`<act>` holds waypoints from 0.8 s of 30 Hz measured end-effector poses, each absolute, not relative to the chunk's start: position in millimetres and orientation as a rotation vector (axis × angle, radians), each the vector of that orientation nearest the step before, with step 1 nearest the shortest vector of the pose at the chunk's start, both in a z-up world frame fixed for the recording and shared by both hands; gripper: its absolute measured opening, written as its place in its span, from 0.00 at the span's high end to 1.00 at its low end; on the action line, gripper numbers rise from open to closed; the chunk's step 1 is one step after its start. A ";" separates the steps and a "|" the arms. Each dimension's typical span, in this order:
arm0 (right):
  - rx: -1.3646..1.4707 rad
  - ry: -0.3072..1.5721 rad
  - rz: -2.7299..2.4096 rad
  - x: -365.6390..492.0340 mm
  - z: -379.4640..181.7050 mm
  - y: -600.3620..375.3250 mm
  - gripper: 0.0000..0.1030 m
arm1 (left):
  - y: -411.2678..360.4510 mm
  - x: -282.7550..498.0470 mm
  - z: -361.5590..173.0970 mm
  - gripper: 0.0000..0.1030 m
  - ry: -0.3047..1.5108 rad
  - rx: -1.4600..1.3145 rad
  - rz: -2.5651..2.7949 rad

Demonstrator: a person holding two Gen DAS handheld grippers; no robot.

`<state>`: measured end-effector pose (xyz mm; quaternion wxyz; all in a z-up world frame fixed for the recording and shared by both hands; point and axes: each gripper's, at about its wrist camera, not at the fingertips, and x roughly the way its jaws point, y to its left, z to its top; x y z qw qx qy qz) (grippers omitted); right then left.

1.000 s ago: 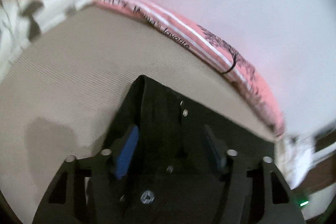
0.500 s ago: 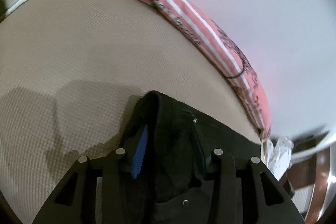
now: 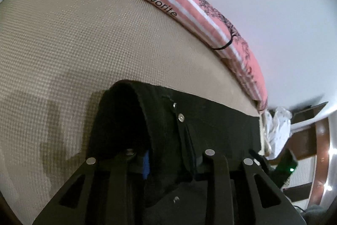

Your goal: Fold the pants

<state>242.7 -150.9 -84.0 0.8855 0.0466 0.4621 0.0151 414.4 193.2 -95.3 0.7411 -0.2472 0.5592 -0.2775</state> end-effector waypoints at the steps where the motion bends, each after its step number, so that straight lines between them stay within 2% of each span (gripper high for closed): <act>1: 0.095 0.961 0.034 243.6 -84.4 -150.7 0.00 | 191.4 417.4 -96.4 0.72 1.221 -0.544 -0.613; 7: 0.085 0.977 0.057 249.7 -89.4 -152.6 0.00 | 190.2 436.9 -108.7 0.72 1.190 -0.611 -0.584; 8: 0.083 0.980 0.072 251.6 -88.3 -154.1 0.00 | 190.7 435.3 -109.0 0.76 1.167 -0.612 -0.579; 9: 0.085 0.981 0.102 254.9 -85.8 -157.3 0.00 | 191.4 432.0 -108.3 0.91 1.146 -0.587 -0.562; 17: -0.029 1.008 0.338 314.8 -61.0 -185.6 0.00 | 197.0 387.3 -61.5 0.93 0.897 -0.543 -0.661; 21: -0.172 1.027 0.483 356.3 -50.8 -186.0 0.00 | 192.2 371.5 -42.0 0.93 0.843 -0.505 -0.700; 24: -0.175 1.109 0.638 388.6 -54.7 -185.1 0.03 | 195.6 363.6 -35.0 0.93 0.828 -0.502 -0.702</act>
